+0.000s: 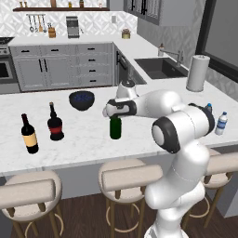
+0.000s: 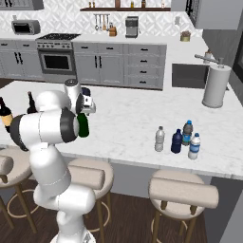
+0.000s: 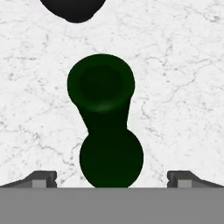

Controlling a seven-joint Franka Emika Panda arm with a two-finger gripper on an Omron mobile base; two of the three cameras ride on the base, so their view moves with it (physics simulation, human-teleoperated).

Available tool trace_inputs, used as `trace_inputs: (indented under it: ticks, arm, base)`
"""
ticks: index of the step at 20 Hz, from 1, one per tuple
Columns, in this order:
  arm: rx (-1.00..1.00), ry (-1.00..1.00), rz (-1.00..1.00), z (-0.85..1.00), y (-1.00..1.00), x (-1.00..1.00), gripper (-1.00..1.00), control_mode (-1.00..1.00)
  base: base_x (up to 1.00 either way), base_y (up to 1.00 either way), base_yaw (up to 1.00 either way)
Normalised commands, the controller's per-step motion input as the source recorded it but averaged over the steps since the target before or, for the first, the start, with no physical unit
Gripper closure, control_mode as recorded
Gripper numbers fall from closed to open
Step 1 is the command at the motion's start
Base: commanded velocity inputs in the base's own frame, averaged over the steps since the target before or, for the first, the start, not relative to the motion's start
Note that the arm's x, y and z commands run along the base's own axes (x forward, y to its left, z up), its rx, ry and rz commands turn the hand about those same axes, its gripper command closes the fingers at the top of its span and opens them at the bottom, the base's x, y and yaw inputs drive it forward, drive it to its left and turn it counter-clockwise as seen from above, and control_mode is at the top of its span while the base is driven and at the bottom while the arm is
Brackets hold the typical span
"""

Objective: Move the plastic bottles in the middle to the plastics group, and the glass bottles in the middle to the glass group.

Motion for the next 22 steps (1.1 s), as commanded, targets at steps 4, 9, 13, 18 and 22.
trace_inputs:
  ticks: [4,9,13,18,22]
  arm:
    - [0.00,0.03,0.00,-0.14,0.00,0.00,-1.00,-1.00]
    - [0.00,0.00,0.00,-0.03,0.00,0.03,-1.00,-1.00]
    - [0.00,0.02,0.00,-0.11,0.03,0.04,-1.00,-1.00]
    - [0.00,0.03,0.00,-0.04,0.01,0.06,-1.00,-1.00]
    - [0.00,0.02,0.00,0.00,0.03,0.06,-1.00,-1.00]
  base:
    - [0.00,0.00,0.00]
    - [0.00,0.00,0.00]
    - [0.00,0.00,0.00]
    - [0.00,0.00,0.00]
    - [0.00,0.00,0.00]
